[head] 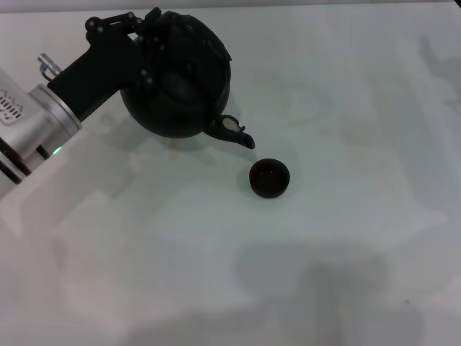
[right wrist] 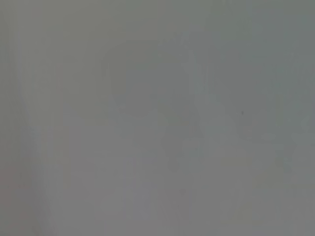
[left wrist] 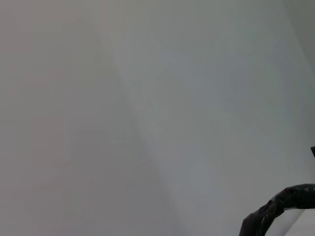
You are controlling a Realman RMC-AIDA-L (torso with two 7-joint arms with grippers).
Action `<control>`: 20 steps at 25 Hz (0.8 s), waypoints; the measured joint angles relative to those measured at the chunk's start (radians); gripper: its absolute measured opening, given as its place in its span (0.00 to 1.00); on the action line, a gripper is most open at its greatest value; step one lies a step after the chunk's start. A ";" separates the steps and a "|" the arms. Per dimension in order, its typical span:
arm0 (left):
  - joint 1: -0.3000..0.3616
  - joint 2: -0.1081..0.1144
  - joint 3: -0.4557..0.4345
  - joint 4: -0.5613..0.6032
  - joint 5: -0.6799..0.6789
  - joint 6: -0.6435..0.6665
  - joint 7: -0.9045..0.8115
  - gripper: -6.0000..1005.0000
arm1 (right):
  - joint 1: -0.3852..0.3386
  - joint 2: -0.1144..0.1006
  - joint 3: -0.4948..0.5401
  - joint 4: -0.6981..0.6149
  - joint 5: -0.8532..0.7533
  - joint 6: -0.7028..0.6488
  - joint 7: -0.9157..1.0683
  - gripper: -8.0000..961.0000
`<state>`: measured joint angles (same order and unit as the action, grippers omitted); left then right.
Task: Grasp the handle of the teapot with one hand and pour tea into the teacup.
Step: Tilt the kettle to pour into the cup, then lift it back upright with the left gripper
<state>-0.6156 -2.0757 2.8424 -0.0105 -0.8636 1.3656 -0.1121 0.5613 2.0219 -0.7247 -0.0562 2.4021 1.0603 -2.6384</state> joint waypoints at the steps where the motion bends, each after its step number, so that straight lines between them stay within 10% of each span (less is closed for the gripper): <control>1: -0.003 0.000 0.000 0.001 0.004 -0.001 0.004 0.13 | 0.002 0.000 0.002 0.000 0.000 0.000 0.000 0.90; 20: -0.053 0.006 0.000 -0.007 0.098 -0.011 0.060 0.13 | 0.011 0.003 0.037 0.002 0.002 0.000 0.028 0.90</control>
<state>-0.6687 -2.0696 2.8425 -0.0173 -0.7653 1.3544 -0.0520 0.5721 2.0249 -0.6872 -0.0538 2.4037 1.0598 -2.6107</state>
